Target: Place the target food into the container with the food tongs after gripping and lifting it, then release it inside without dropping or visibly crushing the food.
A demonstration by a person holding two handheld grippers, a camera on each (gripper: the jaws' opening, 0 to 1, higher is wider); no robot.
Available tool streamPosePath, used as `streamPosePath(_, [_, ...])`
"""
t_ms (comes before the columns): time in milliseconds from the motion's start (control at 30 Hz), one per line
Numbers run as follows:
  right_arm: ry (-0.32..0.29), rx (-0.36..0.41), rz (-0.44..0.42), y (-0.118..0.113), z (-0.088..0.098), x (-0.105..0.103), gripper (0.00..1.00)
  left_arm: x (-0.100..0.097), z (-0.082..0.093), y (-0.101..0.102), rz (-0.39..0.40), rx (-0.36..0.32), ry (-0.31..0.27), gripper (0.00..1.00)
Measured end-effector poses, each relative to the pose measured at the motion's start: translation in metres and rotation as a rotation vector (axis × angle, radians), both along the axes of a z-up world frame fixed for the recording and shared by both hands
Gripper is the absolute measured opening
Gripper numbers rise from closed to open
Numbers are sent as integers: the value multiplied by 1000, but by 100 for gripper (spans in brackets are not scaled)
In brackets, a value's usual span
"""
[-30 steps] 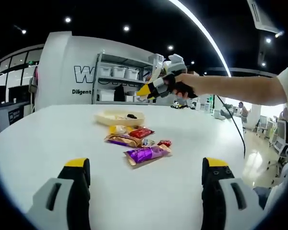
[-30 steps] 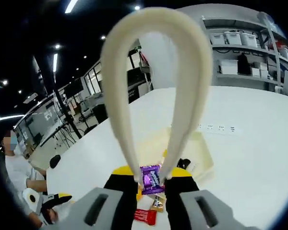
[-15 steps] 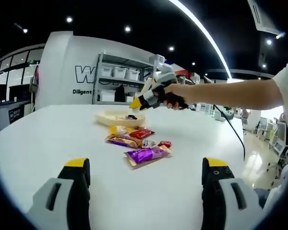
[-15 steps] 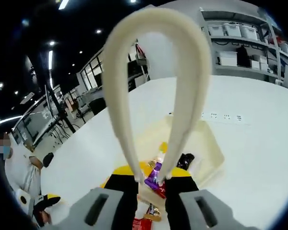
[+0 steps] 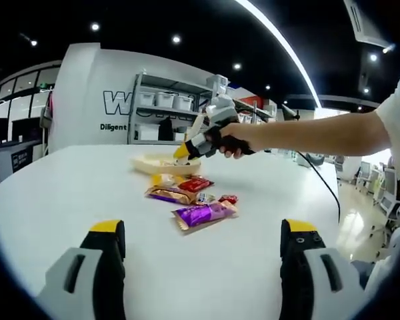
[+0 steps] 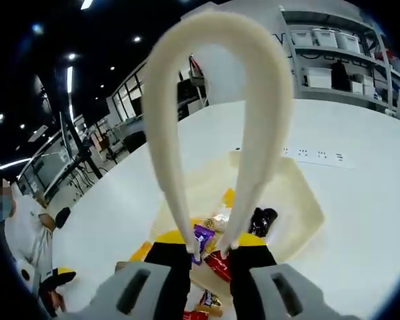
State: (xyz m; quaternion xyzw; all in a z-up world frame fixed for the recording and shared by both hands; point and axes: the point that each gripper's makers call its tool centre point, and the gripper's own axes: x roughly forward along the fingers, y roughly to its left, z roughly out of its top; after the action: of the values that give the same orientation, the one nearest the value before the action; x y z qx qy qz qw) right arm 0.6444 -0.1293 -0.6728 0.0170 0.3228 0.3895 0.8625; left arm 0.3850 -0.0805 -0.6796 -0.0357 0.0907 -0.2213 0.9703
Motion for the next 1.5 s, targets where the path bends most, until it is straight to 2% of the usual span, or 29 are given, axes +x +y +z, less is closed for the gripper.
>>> streamPosePath(133, [-14, -13, 2, -4, 3, -2, 14, 0, 0, 0, -2, 0, 1, 95])
streamPosePath(200, [5, 14, 0, -3, 9, -7, 13, 0, 0, -1, -5, -2, 2, 95])
streamPosePath(267, [-15, 20, 7, -2, 17, -12, 13, 0, 0, -1, -6, -7, 4, 95])
streamPosePath(400, [-65, -19, 35, -3, 28, -20, 14, 0, 0, -1, -9, -8, 6, 95])
streamPosePath(733, [-104, -7, 55, -14, 54, -47, 15, 0, -3, -1, -15, -10, 23, 95])
streamPosePath(900, [-124, -4, 65, -24, 60, -64, 15, 1, -4, -1, -15, -4, 27, 95])
streamPosePath(1067, [-107, 13, 86, -36, 58, -81, 17, 0, -4, -3, -19, 16, 18, 95])
streamPosePath(1200, [-90, 11, 93, -47, 51, -92, 15, 0, -2, -1, -10, 2, 8, 95])
streamPosePath(1267, [-65, 14, 88, -53, 48, -95, 14, 0, -1, 0, -8, -5, 7, 95])
streamPosePath(1500, [-40, 33, 65, -66, 43, -107, 15, 0, -1, 0, -12, -7, 9, 95])
